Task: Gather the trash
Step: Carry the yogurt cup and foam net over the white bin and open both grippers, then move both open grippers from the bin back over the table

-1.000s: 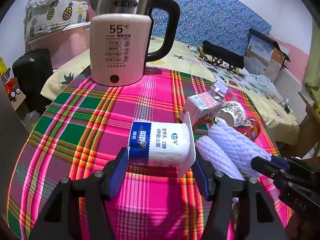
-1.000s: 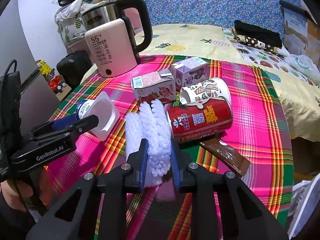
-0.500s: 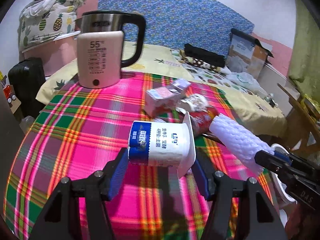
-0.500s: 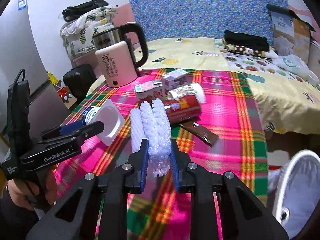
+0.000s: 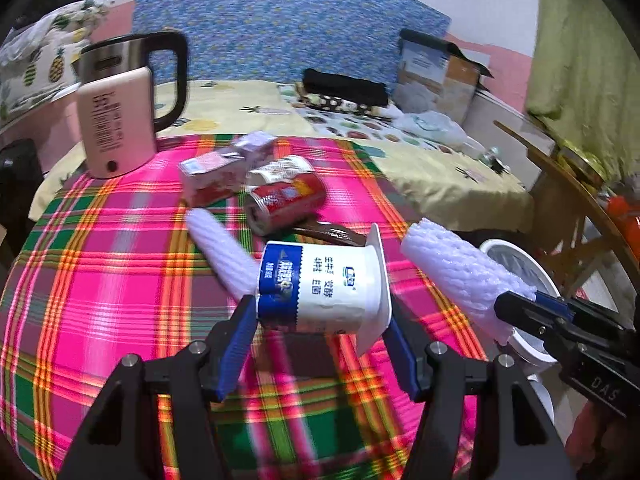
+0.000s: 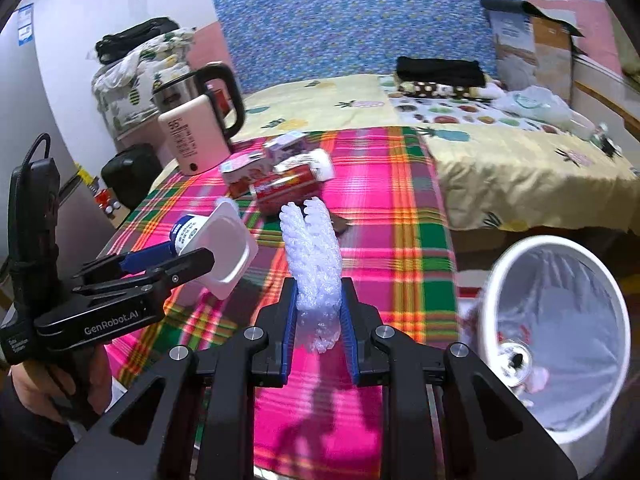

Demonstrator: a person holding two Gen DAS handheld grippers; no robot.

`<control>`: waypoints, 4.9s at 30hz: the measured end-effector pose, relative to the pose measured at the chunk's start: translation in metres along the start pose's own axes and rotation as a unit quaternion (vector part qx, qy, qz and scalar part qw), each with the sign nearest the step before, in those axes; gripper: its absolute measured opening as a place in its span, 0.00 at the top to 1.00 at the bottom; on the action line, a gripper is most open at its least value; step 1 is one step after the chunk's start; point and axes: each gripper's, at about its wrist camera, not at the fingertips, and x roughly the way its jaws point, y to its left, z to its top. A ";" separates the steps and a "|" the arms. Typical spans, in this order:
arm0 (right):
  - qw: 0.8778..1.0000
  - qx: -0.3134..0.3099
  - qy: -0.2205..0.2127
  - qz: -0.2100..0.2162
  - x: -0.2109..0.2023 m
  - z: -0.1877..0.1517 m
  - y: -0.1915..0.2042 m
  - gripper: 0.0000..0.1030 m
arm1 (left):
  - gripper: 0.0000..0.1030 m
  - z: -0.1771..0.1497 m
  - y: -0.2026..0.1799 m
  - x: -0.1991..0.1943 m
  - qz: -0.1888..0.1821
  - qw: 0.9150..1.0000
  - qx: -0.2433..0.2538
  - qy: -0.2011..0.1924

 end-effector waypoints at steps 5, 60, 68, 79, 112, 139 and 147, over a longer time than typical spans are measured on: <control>1.000 0.016 -0.007 -0.023 -0.009 -0.007 -0.017 0.80 | 0.38 -0.003 -0.027 0.009 -0.016 1.000 0.023 0.009; 0.970 0.183 0.024 -0.160 -0.061 -0.080 -0.172 0.78 | 0.32 -0.012 -0.237 0.104 -0.164 0.966 0.180 0.084; 0.972 0.178 0.018 -0.154 -0.061 -0.079 -0.170 0.74 | 0.26 -0.007 -0.223 0.103 -0.165 0.971 0.155 0.078; 0.974 0.164 0.008 -0.158 -0.064 -0.073 -0.163 0.44 | 0.26 -0.005 -0.206 0.088 -0.158 0.975 0.142 0.065; 0.985 0.089 -0.019 -0.149 -0.063 -0.050 -0.107 0.43 | 0.32 -0.014 -0.133 0.041 -0.108 0.990 0.085 0.039; 0.998 0.035 -0.003 -0.049 -0.021 -0.027 -0.052 0.43 | 0.35 -0.024 -0.016 0.022 0.015 0.999 -0.022 0.030; 0.999 0.004 -0.006 -0.042 -0.009 -0.007 -0.031 0.43 | 0.35 -0.001 0.026 0.025 0.054 0.996 -0.069 0.018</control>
